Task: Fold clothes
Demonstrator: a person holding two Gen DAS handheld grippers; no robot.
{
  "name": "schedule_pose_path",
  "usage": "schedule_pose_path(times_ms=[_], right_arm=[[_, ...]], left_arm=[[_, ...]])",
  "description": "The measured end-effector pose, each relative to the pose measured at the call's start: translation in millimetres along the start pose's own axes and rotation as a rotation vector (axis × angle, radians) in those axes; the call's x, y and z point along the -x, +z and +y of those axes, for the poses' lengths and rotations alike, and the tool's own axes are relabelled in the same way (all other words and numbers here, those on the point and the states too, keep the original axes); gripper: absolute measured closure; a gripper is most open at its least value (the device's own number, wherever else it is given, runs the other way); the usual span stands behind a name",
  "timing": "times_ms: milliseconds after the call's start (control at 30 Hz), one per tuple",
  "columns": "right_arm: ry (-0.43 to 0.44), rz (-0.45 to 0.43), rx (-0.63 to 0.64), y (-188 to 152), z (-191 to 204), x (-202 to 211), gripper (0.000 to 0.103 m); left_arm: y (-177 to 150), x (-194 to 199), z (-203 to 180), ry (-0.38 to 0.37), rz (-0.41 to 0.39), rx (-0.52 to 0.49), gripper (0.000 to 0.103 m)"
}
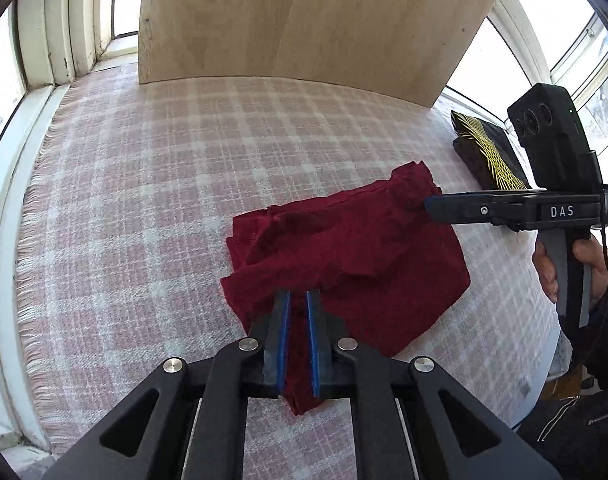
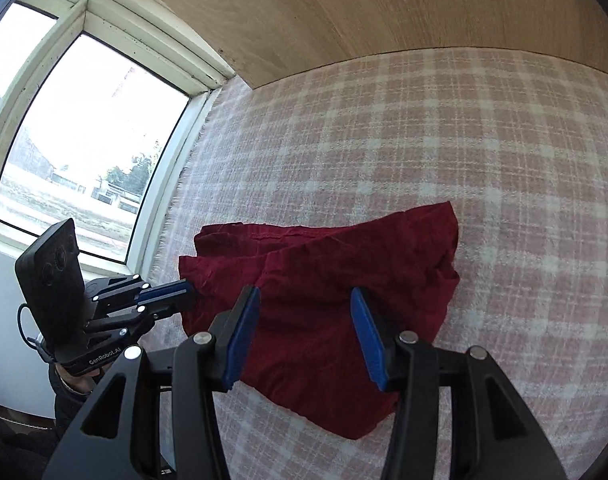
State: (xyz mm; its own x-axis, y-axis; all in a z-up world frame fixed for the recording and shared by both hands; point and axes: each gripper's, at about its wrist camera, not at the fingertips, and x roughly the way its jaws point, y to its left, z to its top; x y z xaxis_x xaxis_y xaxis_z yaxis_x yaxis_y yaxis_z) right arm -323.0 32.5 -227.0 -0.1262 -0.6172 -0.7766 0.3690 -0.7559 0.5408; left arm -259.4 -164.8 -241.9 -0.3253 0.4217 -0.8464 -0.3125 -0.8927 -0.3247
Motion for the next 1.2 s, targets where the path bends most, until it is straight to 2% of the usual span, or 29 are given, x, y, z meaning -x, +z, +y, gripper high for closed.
schedule_pose_path(times_ms=[67, 133, 200, 333, 367, 400, 433, 467, 600, 633, 667, 733, 833, 967, 1033, 1100, 1133, 1200], right_arm=[[-0.059, 0.009, 0.078, 2.7, 15.3, -6.4, 0.056], [-0.126, 0.019, 0.155, 5.3, 30.3, -13.8, 0.056], [-0.147, 0.027, 0.176, 5.8, 29.5, -14.2, 0.055], [-0.219, 0.024, 0.22, 3.6, 25.3, -11.3, 0.055], [-0.247, 0.021, 0.232, 2.2, 24.7, -10.0, 0.055], [-0.276, 0.017, 0.244, 0.7, 24.3, -8.5, 0.056], [-0.305, 0.012, 0.25, -0.6, 22.2, -5.5, 0.056], [-0.332, 0.004, 0.254, -2.2, 19.7, -2.6, 0.056], [-0.385, 0.011, 0.263, 0.2, 10.7, -8.3, 0.056], [-0.395, 0.02, 0.267, 0.9, 9.3, -12.6, 0.061], [-0.409, 0.032, 0.275, 1.1, 8.5, -16.4, 0.074], [-0.432, 0.05, 0.288, 1.3, 6.1, -21.3, 0.089], [-0.477, 0.042, 0.266, 2.7, -4.5, -19.3, 0.095], [-0.433, -0.023, 0.172, 5.4, -18.9, 1.4, 0.094], [-0.437, -0.058, 0.188, 4.5, -14.1, 11.4, 0.093], [-0.443, -0.092, 0.207, 3.5, -8.6, 21.0, 0.093], [-0.405, -0.105, 0.224, 2.0, -2.9, 25.0, 0.093], [-0.334, -0.08, 0.284, -2.3, 9.8, 20.5, 0.084]], left_arm=[[-1.4, 5.3, 10.9, 0.012, -0.012, 0.032, 0.095], [-0.6, 3.7, 16.2, 0.03, -0.003, 0.036, 0.086], [1.7, -1.2, 20.4, 0.048, 0.012, 0.042, 0.076], [1.2, -10.6, 30.3, 0.027, 0.022, 0.084, 0.075], [1.8, -10.9, 28.4, 0.032, 0.015, 0.074, 0.076], [2.4, -11.2, 26.5, 0.037, 0.008, 0.065, 0.083], [3.3, -8.8, 23.3, 0.03, -0.004, 0.049, 0.096], [5.1, -6.2, 18.1, 0.027, -0.014, 0.029, 0.1], [10.7, 4.9, -2.5, 0.04, -0.039, -0.058, 0.099], [12.5, 6.5, -5.4, 0.045, -0.044, -0.067, 0.099], [14.7, 7.5, -7.2, 0.048, -0.045, -0.076, 0.099], [19.7, 10.2, -10.4, 0.061, -0.056, -0.094, 0.099], [29.2, 11.4, -9.4, 0.09, -0.071, -0.118, 0.099], [38.7, -6.5, -0.4, 0.1, -0.029, -0.12, 0.099], [39.4, -18.2, 5.7, 0.117, -0.007, -0.114, 0.099], [39.2, -23.2, 9.1, 0.099, -0.001, -0.104, 0.099], [39.1, -24.7, 10.7, 0.094, 0.001, -0.098, 0.099], [39.7, -25.7, 12.8, 0.104, 0.004, -0.094, 0.095]])
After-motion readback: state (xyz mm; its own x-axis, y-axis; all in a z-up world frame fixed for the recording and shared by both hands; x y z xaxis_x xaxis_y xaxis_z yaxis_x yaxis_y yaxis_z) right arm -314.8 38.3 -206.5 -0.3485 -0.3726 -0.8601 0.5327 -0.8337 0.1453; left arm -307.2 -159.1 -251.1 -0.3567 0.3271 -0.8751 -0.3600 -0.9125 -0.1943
